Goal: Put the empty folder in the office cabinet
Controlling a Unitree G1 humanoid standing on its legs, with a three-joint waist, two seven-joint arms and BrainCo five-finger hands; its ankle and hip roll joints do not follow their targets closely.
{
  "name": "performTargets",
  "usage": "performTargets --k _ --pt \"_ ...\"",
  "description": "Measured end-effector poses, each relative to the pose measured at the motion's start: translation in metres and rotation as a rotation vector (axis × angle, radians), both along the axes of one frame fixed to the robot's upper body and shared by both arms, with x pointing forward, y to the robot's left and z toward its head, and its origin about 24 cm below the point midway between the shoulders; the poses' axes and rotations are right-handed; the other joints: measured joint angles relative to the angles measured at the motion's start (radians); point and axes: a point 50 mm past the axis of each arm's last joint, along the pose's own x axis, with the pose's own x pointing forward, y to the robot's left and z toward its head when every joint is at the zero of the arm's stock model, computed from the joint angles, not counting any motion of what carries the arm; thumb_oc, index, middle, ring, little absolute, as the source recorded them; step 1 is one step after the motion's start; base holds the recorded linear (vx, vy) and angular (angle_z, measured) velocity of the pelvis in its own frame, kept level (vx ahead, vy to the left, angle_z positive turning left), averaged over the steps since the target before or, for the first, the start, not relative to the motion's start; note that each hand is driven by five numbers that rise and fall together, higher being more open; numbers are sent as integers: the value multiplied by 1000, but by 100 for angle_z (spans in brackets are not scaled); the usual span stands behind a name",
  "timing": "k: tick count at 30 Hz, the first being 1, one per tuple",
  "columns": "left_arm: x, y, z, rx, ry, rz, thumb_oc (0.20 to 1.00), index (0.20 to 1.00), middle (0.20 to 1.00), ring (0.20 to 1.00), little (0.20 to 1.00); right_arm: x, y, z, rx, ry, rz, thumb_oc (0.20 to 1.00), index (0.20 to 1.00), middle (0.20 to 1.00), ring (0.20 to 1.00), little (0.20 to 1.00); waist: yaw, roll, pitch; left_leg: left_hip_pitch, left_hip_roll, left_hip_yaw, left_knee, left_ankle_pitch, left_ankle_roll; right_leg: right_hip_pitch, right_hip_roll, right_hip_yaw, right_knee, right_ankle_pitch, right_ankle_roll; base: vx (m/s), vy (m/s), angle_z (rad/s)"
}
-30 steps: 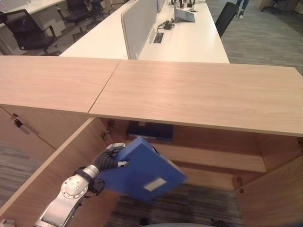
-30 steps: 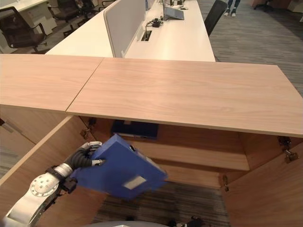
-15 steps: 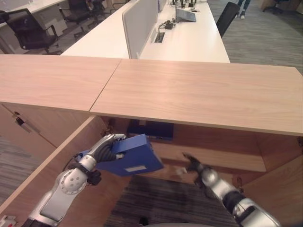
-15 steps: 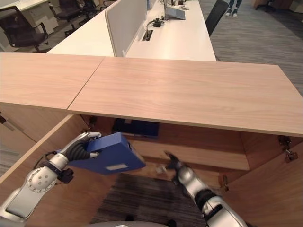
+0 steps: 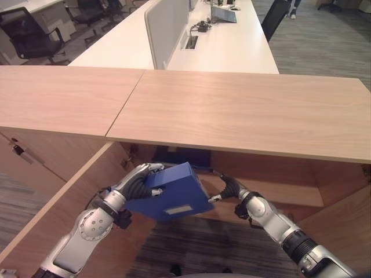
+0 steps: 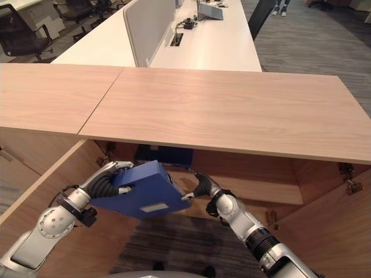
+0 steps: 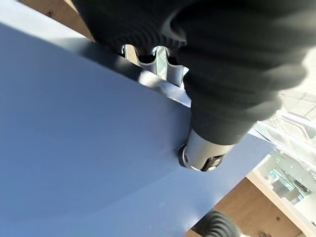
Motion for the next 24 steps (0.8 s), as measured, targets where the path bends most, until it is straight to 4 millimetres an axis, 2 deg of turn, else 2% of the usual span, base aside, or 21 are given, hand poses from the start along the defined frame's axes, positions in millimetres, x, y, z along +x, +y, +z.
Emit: performTargets --k 6,12,16,17,20,22,24 --pt "1 -5 2 6 -42 -5 200 200 200 200 200 0 2 0 14 27 24 1000 1000 1000 1000 1000 0 -1 0 0 0 0 0 0 0 0 0 -1 0 0 0 0 0 0" --pt "3 3 9 44 -94 36 200 200 200 200 200 1 -5 1 -8 29 24 1000 1000 1000 1000 1000 0 -5 1 0 0 1 0 0 0 0 0 0 0 0 0 0 0 0" --pt "0 -10 27 6 -164 -19 200 200 200 200 200 1 -5 2 1 31 22 1000 1000 1000 1000 1000 -1 -14 6 1 0 1 0 0 0 0 0 0 0 0 0 0 0 0" --pt "1 -17 38 -19 -208 -59 200 200 200 200 200 3 -5 2 -5 31 19 1000 1000 1000 1000 1000 2 -16 6 1 -1 0 0 0 0 0 0 0 0 1 0 0 0 0" --pt "4 -24 52 -47 -259 -99 200 200 200 200 200 8 3 6 9 10 26 1000 1000 1000 1000 1000 -1 -14 6 2 0 0 1 0 0 2 0 1 0 1 0 1 0 -1" --pt "6 -25 53 -39 -258 -109 200 200 200 200 200 19 8 1 6 33 7 1000 1000 1000 1000 1000 -15 -16 5 4 1 3 1 0 0 2 2 4 0 3 -2 2 -6 -2" --pt "8 -25 52 -50 -232 -109 200 200 200 200 200 21 12 -7 2 76 1 1000 1000 1000 1000 1000 -16 -19 3 3 2 1 3 1 -1 2 2 1 0 4 -5 3 -8 2"
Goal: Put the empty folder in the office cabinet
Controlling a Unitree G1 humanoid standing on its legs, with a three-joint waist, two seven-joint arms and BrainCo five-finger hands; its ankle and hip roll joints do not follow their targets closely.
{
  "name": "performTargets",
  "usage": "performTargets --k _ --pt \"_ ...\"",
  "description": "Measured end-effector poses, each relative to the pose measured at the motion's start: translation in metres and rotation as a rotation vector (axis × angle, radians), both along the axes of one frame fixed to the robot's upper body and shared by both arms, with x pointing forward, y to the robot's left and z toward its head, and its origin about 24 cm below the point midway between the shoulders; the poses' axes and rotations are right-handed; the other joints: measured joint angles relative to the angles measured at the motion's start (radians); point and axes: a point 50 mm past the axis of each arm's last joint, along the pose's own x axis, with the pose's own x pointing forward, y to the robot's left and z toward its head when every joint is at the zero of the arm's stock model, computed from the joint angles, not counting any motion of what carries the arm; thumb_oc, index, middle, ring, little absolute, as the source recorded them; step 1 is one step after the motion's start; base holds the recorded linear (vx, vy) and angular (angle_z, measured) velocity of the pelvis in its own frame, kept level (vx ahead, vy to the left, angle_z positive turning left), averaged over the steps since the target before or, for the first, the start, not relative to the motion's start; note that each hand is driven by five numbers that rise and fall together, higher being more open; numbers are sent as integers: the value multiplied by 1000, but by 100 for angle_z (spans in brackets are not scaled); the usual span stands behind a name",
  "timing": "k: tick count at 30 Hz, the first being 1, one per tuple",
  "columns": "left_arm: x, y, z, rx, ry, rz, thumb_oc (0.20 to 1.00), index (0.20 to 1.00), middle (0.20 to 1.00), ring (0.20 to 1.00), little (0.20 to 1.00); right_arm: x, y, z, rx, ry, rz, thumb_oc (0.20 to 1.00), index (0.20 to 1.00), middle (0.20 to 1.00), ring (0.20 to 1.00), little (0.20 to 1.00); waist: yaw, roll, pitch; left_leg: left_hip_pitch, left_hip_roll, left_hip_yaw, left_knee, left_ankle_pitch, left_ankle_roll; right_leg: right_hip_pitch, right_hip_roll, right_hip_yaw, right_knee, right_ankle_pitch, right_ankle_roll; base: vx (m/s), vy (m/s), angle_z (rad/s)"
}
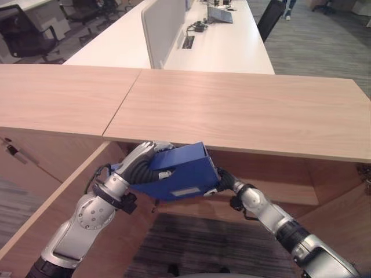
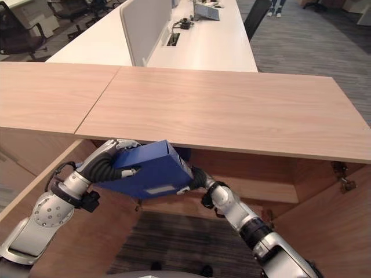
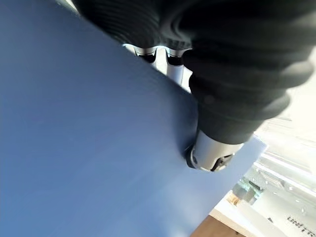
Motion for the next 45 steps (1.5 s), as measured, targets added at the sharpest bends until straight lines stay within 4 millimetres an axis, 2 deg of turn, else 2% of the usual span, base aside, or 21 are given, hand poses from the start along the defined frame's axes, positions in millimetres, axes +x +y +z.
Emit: performTargets --k 11,12,13,14,19,23,28,29,30,31,33,38,40,42,43,45 --pt "3 1 2 -56 33 -8 200 200 200 200 200 -3 -3 11 38 -4 36 1000 1000 1000 1000 1000 -6 -5 -2 3 -1 7 -1 0 0 0 -1 6 0 2 0 -2 -1 -1" --pt "3 0 2 -58 34 -8 200 200 200 200 200 -3 -3 11 43 0 35 959 959 959 959 959 -6 -5 -2 3 -1 7 -1 0 0 0 -1 6 0 2 0 0 0 0" --pt "3 0 3 -58 34 -7 200 200 200 200 200 -3 -2 10 66 14 30 959 959 959 959 959 -5 -5 -2 3 -1 7 -1 0 0 0 -1 6 0 3 0 0 0 0" --pt "3 0 3 -59 35 -7 200 200 200 200 200 -4 -2 10 72 21 32 200 200 200 200 200 -5 -5 -2 3 -1 7 -1 0 0 0 -2 6 0 3 0 0 0 0" --pt "8 -1 3 -37 60 -22 200 200 200 200 200 -15 3 -2 215 149 8 200 200 200 200 200 5 -7 -3 3 -1 7 0 0 0 1 -1 5 0 3 0 0 0 0" --pt "13 0 -25 -3 233 -24 200 200 200 200 200 -58 8 -45 332 414 -19 200 200 200 200 200 20 -15 -15 5 -2 5 0 0 0 6 -2 1 0 4 -1 -18 -10 3" --pt "14 2 -53 0 414 -24 200 200 200 200 200 -89 9 -70 421 624 -82 200 200 200 200 200 17 -21 -19 5 -2 4 0 2 0 6 -2 1 0 1 3 0 0 0" --pt "14 3 -58 -5 446 -22 438 438 438 438 438 -94 9 -73 436 656 -87 200 200 200 200 200 18 -22 -20 6 -2 4 0 2 0 6 -2 1 0 0 4 -31 -6 0" --pt "14 5 -68 -14 514 -21 871 871 871 871 871 -103 9 -80 443 716 -96 200 200 200 200 200 18 -24 -21 6 -2 5 0 4 -2 6 -2 1 0 1 5 0 0 0" --pt "13 3 -73 -24 543 -29 1000 1000 1000 1000 1000 -108 7 -84 457 737 -116 200 200 200 200 200 14 -25 -22 3 -2 5 -1 5 -1 3 -2 1 0 2 5 0 0 0" --pt "14 2 -78 -60 572 -25 1000 1000 1000 1000 1000 -114 5 -89 481 766 -148 200 200 200 200 200 15 -25 -22 2 -2 6 -3 6 0 0 -2 4 0 5 5 -2 -4 -2" --pt "13 -11 -87 -421 704 -81 1000 1000 1000 1000 1000 -143 0 -105 599 910 -271 200 200 200 200 200 -2 -22 -26 5 -4 8 -11 11 3 -2 -4 7 0 7 7 3 -3 -1" --pt "12 -18 -87 -506 731 -135 1000 1000 1000 1000 1000 -143 -2 -109 630 930 -328 200 200 200 200 200 -13 -21 -26 7 -3 8 -16 14 2 -3 -3 8 0 8 8 4 -17 -1" --pt "5 -19 -94 -575 785 -162 1000 1000 1000 1000 1000 -153 -9 -120 683 969 -444 200 200 200 200 200 -15 -15 -25 4 -3 9 -22 14 1 -2 -2 9 0 7 8 7 -24 -1" --pt "-4 -15 -109 -623 849 -129 1000 1000 1000 1000 1000 -163 -13 -125 775 1004 -539 200 200 200 200 200 -17 -6 -23 6 -3 9 -25 14 1 -2 -3 9 0 6 7 0 0 0" --pt "-22 -5 -136 -625 976 -40 1000 1000 1000 1000 1000 -169 -15 -127 828 1022 -585 200 200 200 200 200 -24 1 -19 4 -3 9 -26 14 2 -5 -2 9 0 6 7 4 -19 0"
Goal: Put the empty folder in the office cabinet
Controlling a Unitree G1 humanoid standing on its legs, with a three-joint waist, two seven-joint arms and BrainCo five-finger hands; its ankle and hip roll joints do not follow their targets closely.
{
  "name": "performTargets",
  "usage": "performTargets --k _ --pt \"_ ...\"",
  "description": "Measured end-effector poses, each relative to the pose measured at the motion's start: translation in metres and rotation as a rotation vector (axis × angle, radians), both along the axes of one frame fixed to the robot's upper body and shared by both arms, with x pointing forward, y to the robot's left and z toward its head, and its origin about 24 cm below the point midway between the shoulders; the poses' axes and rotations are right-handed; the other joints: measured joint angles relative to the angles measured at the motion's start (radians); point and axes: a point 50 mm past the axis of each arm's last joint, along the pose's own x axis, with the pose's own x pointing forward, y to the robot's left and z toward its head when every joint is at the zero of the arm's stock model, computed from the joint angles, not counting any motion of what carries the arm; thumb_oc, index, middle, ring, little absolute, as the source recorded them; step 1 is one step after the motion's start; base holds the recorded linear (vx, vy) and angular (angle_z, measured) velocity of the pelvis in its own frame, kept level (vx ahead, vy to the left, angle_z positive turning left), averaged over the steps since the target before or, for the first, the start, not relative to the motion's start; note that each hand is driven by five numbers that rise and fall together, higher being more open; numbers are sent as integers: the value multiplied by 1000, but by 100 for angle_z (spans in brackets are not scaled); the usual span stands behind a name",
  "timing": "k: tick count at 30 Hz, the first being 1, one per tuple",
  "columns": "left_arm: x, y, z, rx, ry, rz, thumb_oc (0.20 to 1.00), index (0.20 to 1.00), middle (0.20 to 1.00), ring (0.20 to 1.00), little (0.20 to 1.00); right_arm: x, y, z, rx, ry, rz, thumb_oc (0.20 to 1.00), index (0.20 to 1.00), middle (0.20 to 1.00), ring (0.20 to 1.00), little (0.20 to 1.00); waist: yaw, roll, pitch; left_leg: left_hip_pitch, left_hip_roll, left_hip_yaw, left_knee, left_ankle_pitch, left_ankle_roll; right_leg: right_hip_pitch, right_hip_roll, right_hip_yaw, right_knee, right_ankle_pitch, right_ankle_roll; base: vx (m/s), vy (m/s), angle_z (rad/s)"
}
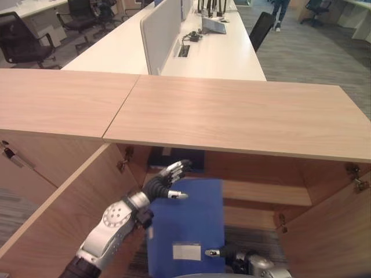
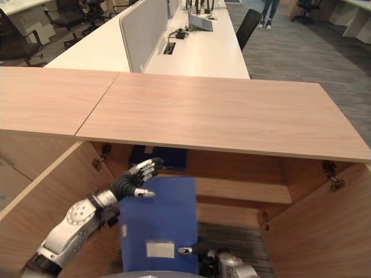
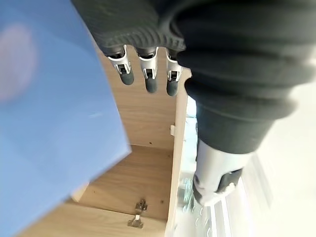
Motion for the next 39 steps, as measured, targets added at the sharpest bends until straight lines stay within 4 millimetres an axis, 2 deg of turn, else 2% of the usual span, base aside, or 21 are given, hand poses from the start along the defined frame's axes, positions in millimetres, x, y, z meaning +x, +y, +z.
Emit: performTargets --k 1,4,8,15,16,18,19,21,23,26,29,30,31,32,34,36,38,39 --pt "-17 9 -21 24 114 36 1000 1000 1000 1000 1000 -2 0 -1 19 18 -41 200 200 200 200 200 -4 1 1 1 1 -1 2 0 0 -2 1 -3 0 -2 -2 7 -43 4" --pt "-39 23 -47 47 249 128 1000 1000 1000 1000 1000 -3 -7 -5 19 51 -127 200 200 200 200 200 1 4 13 -5 1 -6 5 0 0 -4 0 -7 0 -2 -3 17 -57 5" --pt "-45 35 -51 49 269 221 1000 1000 1000 1000 1000 -3 -25 -8 -7 67 -241 200 200 200 200 200 14 10 23 -15 2 -15 8 0 0 -2 0 -18 0 -3 -4 27 -66 8" --pt "-46 31 -62 10 305 330 1000 1000 1000 1000 1000 10 -54 -2 -22 36 -511 200 200 200 200 200 9 18 50 -36 8 -37 19 7 -3 -16 5 -38 8 -10 -9 -15 -111 10" --pt "-39 40 -58 -23 279 416 1000 1000 1000 1000 1000 31 -56 5 -6 -16 -546 200 200 200 200 200 -5 2 102 -133 15 -42 162 -14 -29 -85 -1 -32 103 -63 -33 -34 -163 18" --pt "-32 50 -58 -22 269 475 1000 1000 1000 1000 1000 47 -55 12 9 -59 -573 200 200 200 200 200 1 -23 154 -203 19 -28 293 -17 -30 -117 -22 -16 154 -87 -58 4 -28 5" --pt "-38 55 -64 -3 306 502 1000 1000 1000 1000 1000 53 -57 16 0 -76 -585 200 200 200 200 200 20 -24 163 -224 28 -10 352 -13 -32 -105 -16 -6 148 -88 -63 47 16 -10" --pt "-39 55 -66 -2 314 507 1000 1000 1000 1000 1000 65 -62 24 -9 -122 -592 200 200 200 200 200 17 -25 188 -288 30 2 452 -33 -29 -93 -22 4 146 -93 -85 112 75 -4" --pt "-41 55 -67 -3 320 511 1000 1000 1000 1000 1000 74 -66 34 -7 -185 -599 200 200 200 200 200 28 -23 196 -294 13 14 348 -35 -32 -101 -31 16 146 -94 -86 107 94 -17" --pt "-49 55 -67 -4 330 513 1000 1000 1000 1000 1000 89 -69 51 16 -284 -637 200 200 200 200 200 36 0 198 -283 11 34 193 -31 -36 -121 -15 48 147 -94 -85 123 112 -35" --pt "-54 56 -69 -4 343 524 1000 1000 1000 1000 1000 93 -73 56 47 -312 -694 200 200 200 200 200 39 37 182 -239 17 39 108 -32 -25 -122 13 63 137 -86 -74 157 170 -41" --pt "-55 57 -68 -1 341 522 1000 1000 1000 1000 1000 92 -77 56 48 -316 -734 200 200 200 200 200 35 51 173 -215 21 46 73 8 -13 -119 22 79 140 -87 -64 155 181 -37" --pt "-55 57 -67 -1 337 520 1000 1000 1000 1000 1000 91 -78 57 51 -315 -745 200 200 200 200 200 40 51 171 -212 21 62 72 12 -8 -120 18 82 144 -89 -56 123 186 -38" --pt "-55 56 -65 -1 329 511 1000 1000 1000 1000 1000 90 -82 58 53 -325 -774 200 200 200 200 200 35 53 168 -209 16 87 72 37 26 -122 5 85 153 -94 -41 46 142 -24" --pt "-55 57 -65 1 327 510 1000 1000 1000 1000 1000 89 -83 60 52 -333 -797 200 200 200 200 200 27 52 163 -209 2 103 76 46 39 -134 -15 91 176 -107 -23 46 236 -13" --pt "-53 57 -62 2 315 507 1000 1000 1000 1000 1000 95 -81 67 66 -363 -813 200 200 200 200 200 24 50 161 -210 -35 117 77 43 68 -165 -54 108 224 -117 10 3 334 -11" --pt "-53 57 -60 1 304 503 1000 1000 1000 1000 1000 105 -79 78 91 -410 -820 200 200 200 200 200 31 54 161 -215 -55 145 77 33 90 -228 -92 121 322 -148 29 -142 177 -30" --pt "-51 59 -58 13 289 508 1000 1000 1000 1000 1000 126 -69 93 128 -478 -811 200 200 200 200 200 34 56 163 -237 -78 175 103 14 120 -315 -138 128 446 -167 32 -188 183 -52"
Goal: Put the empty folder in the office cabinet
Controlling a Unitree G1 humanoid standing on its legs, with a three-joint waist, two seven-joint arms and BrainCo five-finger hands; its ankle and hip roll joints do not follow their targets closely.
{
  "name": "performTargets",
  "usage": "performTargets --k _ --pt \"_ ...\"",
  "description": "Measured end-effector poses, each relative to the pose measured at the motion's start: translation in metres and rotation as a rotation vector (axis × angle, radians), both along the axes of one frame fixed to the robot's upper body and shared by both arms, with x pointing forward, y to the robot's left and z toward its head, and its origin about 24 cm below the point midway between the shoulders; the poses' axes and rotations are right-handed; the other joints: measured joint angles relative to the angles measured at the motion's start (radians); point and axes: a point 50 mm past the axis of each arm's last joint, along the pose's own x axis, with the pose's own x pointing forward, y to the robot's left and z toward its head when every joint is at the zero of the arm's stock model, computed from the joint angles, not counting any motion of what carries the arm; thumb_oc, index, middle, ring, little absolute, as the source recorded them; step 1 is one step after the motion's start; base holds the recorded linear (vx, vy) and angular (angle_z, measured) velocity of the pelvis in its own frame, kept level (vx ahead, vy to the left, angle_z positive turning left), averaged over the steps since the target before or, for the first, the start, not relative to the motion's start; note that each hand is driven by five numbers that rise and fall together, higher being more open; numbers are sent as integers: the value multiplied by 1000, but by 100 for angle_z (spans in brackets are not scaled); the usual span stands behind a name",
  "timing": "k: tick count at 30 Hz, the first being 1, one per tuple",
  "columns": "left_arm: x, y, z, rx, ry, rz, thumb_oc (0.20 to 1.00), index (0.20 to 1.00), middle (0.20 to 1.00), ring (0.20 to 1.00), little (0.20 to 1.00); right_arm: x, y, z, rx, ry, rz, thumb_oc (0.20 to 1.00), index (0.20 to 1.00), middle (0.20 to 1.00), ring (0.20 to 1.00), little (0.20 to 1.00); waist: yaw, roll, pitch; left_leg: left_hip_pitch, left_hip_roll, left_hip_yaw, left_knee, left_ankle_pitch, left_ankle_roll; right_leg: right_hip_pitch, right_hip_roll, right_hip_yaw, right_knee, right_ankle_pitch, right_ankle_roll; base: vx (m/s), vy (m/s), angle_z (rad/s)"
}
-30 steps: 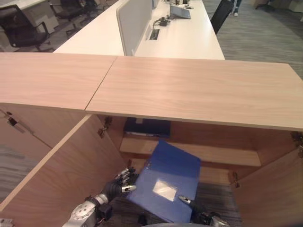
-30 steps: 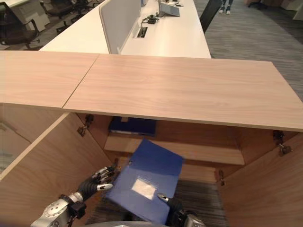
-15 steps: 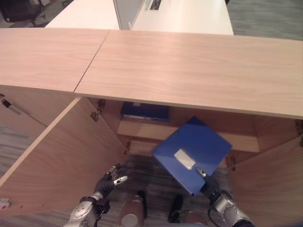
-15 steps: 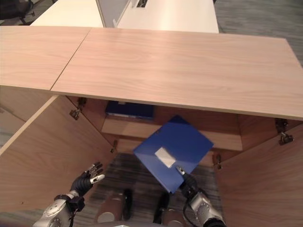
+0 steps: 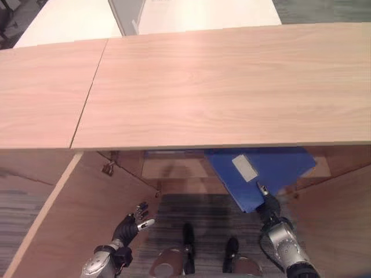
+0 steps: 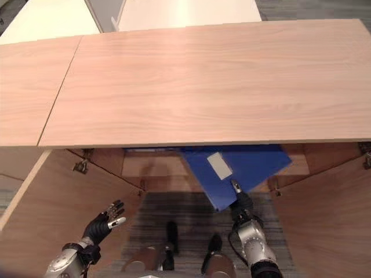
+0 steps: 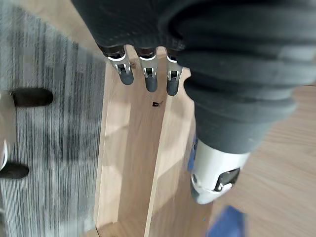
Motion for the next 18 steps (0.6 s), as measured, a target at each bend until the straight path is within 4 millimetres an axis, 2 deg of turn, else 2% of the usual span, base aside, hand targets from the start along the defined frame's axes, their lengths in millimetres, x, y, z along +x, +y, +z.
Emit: performTargets --k 2,3,4,5,6,7,9,11,13,15,16,17,18 --pt "1 8 5 43 -9 -18 1000 1000 1000 1000 1000 28 14 23 2 -91 33 200 200 200 200 200 24 -12 23 -34 -4 55 31 -18 24 -120 -56 -42 124 15 15 -148 -6 -74" --pt "3 11 7 57 -12 -22 1000 1000 1000 1000 1000 36 18 31 5 -119 43 200 200 200 200 200 33 -13 34 -42 -3 64 37 -22 25 -140 -73 -69 150 18 11 -137 -112 -47" --pt "8 14 10 71 -29 -19 1000 1000 1000 1000 1000 48 21 46 7 -174 52 200 200 200 200 200 33 -4 43 -67 -5 58 52 -25 28 -142 -94 -92 114 14 7 -95 -166 -17" --pt "12 15 13 84 -48 -20 1000 1000 1000 1000 1000 53 22 53 16 -203 42 200 200 200 200 200 39 -5 51 -85 -1 60 64 -27 29 -145 -98 -104 79 9 17 -35 -166 5" --pt "16 22 18 116 -63 -23 1000 1000 1000 1000 1000 64 27 66 44 -248 33 200 200 200 200 200 43 -15 79 -119 9 56 93 -30 24 -139 -98 -121 10 13 20 -64 -201 2" --pt "18 24 19 125 -64 -19 1000 1000 1000 1000 1000 66 28 70 55 -263 20 200 200 200 200 200 43 -26 94 -130 9 55 109 -31 21 -129 -101 -128 -23 17 21 -63 -179 14" --pt "18 21 19 119 -78 -12 1000 1000 1000 1000 1000 73 26 88 87 -335 -24 200 200 200 200 200 40 -31 118 -245 35 25 212 -57 -9 -180 -96 -134 -17 58 13 -13 -78 27" --pt "17 15 15 98 -58 -19 1000 1000 1000 1000 1000 78 22 100 87 -370 -64 200 200 200 200 200 42 -30 172 -288 47 16 257 -62 -16 -223 -97 -132 29 73 -17 12 -76 16" --pt "12 7 11 77 -39 -37 1000 1000 1000 1000 1000 79 18 101 100 -361 -90 200 200 200 200 200 47 -24 179 -341 61 6 299 -81 -22 -272 -102 -128 87 51 -40 -5 -62 10" --pt "17 3 17 51 -72 -39 1000 1000 1000 1000 1000 84 12 113 102 -404 -130 200 200 200 200 200 52 -13 184 -432 73 -12 371 -95 -19 -365 -115 -119 194 5 -48 -19 -53 25" --pt "19 2 22 53 -93 -49 1000 1000 1000 1000 1000 86 8 120 109 -426 -153 200 200 200 200 200 53 -16 184 -471 73 -16 404 -108 -27 -407 -119 -108 222 -27 -58 9 -33 34" --pt "24 -3 28 39 -124 -70 1000 1000 1000 1000 1000 93 1 137 107 -479 -184 200 200 200 200 200 57 -10 185 -551 78 -23 483 -137 -24 -480 -130 -101 274 -35 -68 1 -49 18" --pt "24 -6 30 35 -131 -83 1000 1000 1000 1000 1000 95 0 144 106 -496 -193 200 200 200 200 200 63 -5 186 -580 87 -27 510 -141 -19 -508 -130 -97 309 -44 -77 0 -43 8"
